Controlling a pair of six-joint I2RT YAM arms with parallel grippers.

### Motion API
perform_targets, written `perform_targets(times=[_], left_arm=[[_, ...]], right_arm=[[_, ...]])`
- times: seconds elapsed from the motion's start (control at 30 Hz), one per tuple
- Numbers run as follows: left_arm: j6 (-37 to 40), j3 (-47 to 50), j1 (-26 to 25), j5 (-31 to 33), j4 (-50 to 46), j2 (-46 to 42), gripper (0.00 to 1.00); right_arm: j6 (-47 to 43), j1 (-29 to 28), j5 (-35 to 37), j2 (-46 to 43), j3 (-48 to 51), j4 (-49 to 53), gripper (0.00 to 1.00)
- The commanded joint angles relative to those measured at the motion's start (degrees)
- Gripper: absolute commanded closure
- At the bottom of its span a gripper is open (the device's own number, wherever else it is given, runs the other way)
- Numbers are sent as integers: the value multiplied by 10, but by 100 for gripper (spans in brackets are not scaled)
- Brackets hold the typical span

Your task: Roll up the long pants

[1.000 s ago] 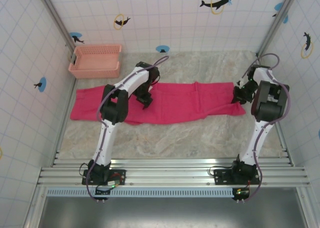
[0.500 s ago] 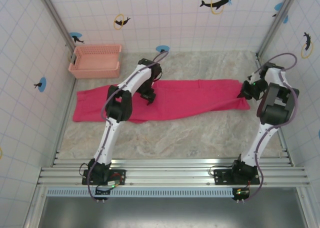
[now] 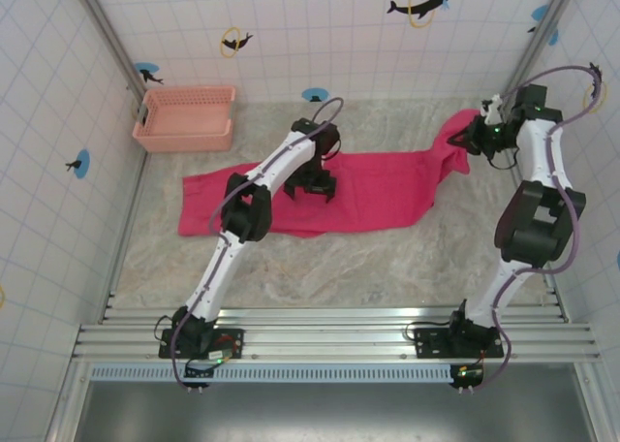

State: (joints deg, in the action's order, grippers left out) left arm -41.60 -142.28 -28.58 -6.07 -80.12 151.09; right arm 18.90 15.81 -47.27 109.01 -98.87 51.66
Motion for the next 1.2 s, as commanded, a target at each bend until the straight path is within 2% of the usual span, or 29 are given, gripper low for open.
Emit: perform_targets(times=[0.0,0.2,0.33,0.47,0.6,0.67,0.77,0.83,1.0,1.17], left_arm=[[-97,-9,-25,-83,90,45,3],[-195,-34,-32,-171,244,60,2],[-229,-35,-7,-224,322,29,3],[-203,-4,70,-252,330,-58,3],[-132,72,152,-267,259,-154,3],[-75,115,184,-242,206,-220,2],[0,196,221,-129,128,-312,2],[22,282,244,-67,131,-380,3],[35,508,320,-81,184,-495,3],[85,590,338,-76,159,-522,3]], right_arm=[[21,-48,-56,-41,-8,-20,100],[39,-116,-77,-85,0,-25,100],[50,-156,-90,-106,-15,-27,100],[71,-196,-78,-124,-37,-27,100],[88,-244,-50,-130,-40,-38,100],[107,-274,-34,-129,-40,-60,100],[153,-328,-5,-122,-43,-121,100],[179,-364,15,-109,-48,-161,100],[209,-442,44,-23,-98,-209,100],[219,-510,45,102,-193,-223,100]])
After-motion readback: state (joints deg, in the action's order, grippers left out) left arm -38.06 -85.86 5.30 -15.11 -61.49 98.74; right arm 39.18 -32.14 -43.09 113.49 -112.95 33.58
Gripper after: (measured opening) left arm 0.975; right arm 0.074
